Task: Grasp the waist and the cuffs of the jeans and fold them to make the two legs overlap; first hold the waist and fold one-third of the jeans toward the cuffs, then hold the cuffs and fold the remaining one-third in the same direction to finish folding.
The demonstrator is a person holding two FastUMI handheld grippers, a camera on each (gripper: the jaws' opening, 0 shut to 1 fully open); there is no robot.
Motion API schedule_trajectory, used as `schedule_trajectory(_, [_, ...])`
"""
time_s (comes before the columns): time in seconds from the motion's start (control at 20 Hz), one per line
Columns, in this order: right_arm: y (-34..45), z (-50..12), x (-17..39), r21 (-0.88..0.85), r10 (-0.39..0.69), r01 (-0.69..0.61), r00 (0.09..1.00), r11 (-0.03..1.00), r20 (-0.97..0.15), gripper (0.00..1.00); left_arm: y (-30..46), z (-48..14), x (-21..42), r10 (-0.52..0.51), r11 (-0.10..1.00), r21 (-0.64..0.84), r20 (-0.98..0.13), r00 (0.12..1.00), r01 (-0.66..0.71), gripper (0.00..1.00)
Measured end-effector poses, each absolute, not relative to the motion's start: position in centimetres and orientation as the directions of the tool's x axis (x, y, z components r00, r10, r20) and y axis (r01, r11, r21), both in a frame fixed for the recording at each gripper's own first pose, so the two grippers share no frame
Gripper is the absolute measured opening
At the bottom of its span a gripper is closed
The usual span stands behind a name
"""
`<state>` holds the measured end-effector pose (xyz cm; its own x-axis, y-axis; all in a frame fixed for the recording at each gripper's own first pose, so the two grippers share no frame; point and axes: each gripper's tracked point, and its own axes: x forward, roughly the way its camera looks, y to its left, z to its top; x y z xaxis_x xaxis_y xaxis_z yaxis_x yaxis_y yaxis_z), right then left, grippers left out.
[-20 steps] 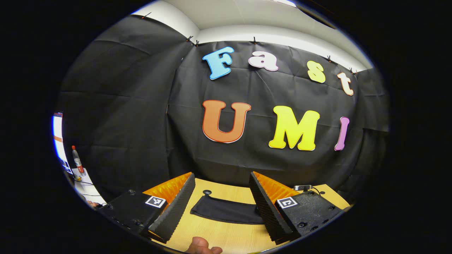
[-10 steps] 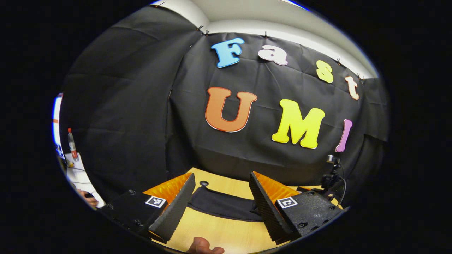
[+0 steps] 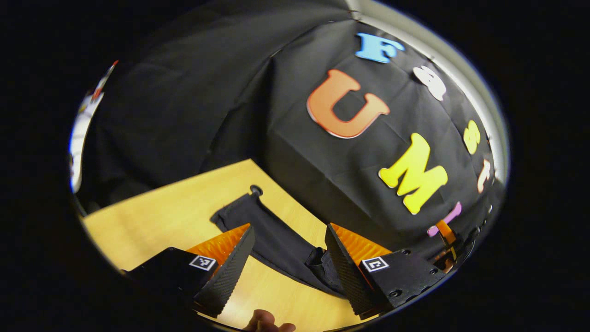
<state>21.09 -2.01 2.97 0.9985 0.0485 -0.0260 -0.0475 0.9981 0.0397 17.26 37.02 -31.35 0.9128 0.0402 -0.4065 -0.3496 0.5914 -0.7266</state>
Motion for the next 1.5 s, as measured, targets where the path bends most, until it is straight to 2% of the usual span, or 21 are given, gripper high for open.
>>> schedule_trajectory(0.1, [-4.1,5.6,20.3,0.029,0.007,-0.008,1.0,1.0,0.028,1.0,37.8,-34.4,18.2,0.018,0.501,-0.773,-0.441,0.897,-0.39,0.99])
schedule_trajectory(0.2, [-5.5,7.1,19.3,0.006,-0.02,0.02,0.998,1.0,0.063,0.98,38.4,-37.1,19.1,-0.006,0.404,-0.808,-0.47,0.882,-0.428,0.99])
schedule_trajectory(0.4, [-8.0,8.4,18.1,0.005,-0.064,0.064,0.996,0.998,0.059,0.96,40.7,-40.9,20.1,0.01,0.238,-0.833,-0.512,0.859,-0.499,0.99])
schedule_trajectory(0.75, [-12.7,11.0,16.2,-0.01,-0.167,0.168,0.982,0.986,0.092,0.96,42.6,-45.5,21.6,0.007,0.075,-0.806,-0.589,0.808,-0.588,0.99])
schedule_trajectory(0.8, [-13.1,11.4,16.0,-0.009,-0.176,0.178,0.979,0.984,0.1,1.0,42.8,-46.3,21.5,0.014,0.065,-0.789,-0.612,0.791,-0.611,0.99])
schedule_trajectory(0.85, [-13.4,11.6,15.8,-0.01,-0.185,0.187,0.977,0.982,0.106,0.96,42.8,-47.0,21.6,0.01,0.058,-0.778,-0.626,0.78,-0.625,1.0])
schedule_trajectory(0.95, [-14.3,11.5,15.6,-0.025,-0.205,0.209,0.973,0.978,0.109,0.96,43.3,-47.0,22.4,0.011,0.025,-0.784,-0.62,0.784,-0.62,0.96])
schedule_trajectory(1.05, [-15.1,10.6,15.7,-0.021,-0.22,0.222,0.973,0.975,0.076,0.96,43.3,-47.2,23.4,0.002,0.007,-0.791,-0.612,0.791,-0.612,1.0])
schedule_trajectory(1.1, [-15.3,10.2,15.7,-0.009,-0.225,0.226,0.972,0.974,0.062,0.96,43.4,-47.3,23.9,0.003,0.0,-0.796,-0.605,0.796,-0.605,0.95])
schedule_trajectory(1.15, [-15.5,10.0,15.6,0.0,-0.23,0.231,0.972,0.973,0.056,0.96,43.5,-47.4,24.4,0.0,-0.012,-0.803,-0.595,0.803,-0.595,0.95])
schedule_trajectory(1.4, [-16.2,9.7,15.3,-0.009,-0.248,0.249,0.968,0.968,0.044,0.96,43.8,-47.3,27.1,-0.003,-0.117,-0.842,-0.53,0.848,-0.527,0.94])
schedule_trajectory(1.45, [-16.2,9.9,15.2,-0.013,-0.25,0.251,0.967,0.968,0.045,0.96,43.6,-47.7,27.3,-0.007,-0.124,-0.839,-0.532,0.846,-0.529,0.92])
schedule_trajectory(1.5, [-16.5,9.9,15.1,-0.015,-0.253,0.254,0.966,0.967,0.046,0.96,43.4,-49.0,27.1,-0.015,-0.128,-0.825,-0.553,0.833,-0.55,0.71])
